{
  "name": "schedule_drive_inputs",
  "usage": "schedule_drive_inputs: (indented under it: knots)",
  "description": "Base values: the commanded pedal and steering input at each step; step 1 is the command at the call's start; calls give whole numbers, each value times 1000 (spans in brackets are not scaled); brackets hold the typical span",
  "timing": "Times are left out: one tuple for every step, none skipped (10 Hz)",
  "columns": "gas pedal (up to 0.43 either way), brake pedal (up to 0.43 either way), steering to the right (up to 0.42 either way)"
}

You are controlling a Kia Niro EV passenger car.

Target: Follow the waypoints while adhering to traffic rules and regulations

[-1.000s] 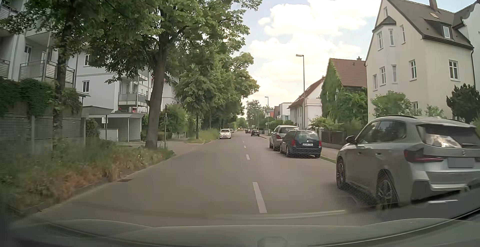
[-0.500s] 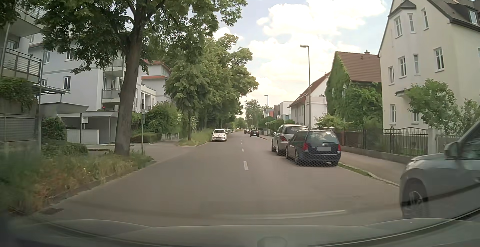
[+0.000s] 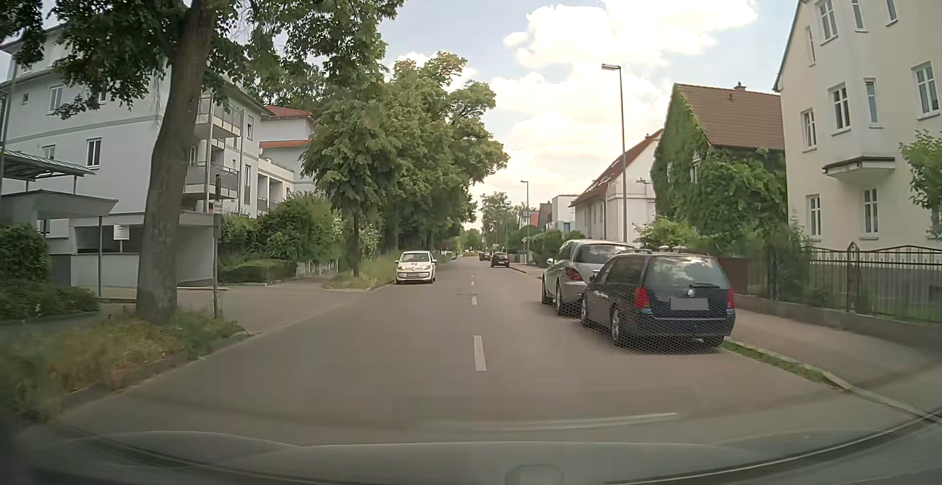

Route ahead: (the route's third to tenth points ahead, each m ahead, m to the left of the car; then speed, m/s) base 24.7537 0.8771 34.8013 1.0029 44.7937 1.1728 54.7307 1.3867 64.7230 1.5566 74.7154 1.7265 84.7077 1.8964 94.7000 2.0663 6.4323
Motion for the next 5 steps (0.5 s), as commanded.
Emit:
schedule_drive_inputs:
  knots:
    - [0, 0, -4]
    - [0, 0, -4]
    - [0, 0, -4]
    - [0, 0, -6]
    - [0, 0, -8]
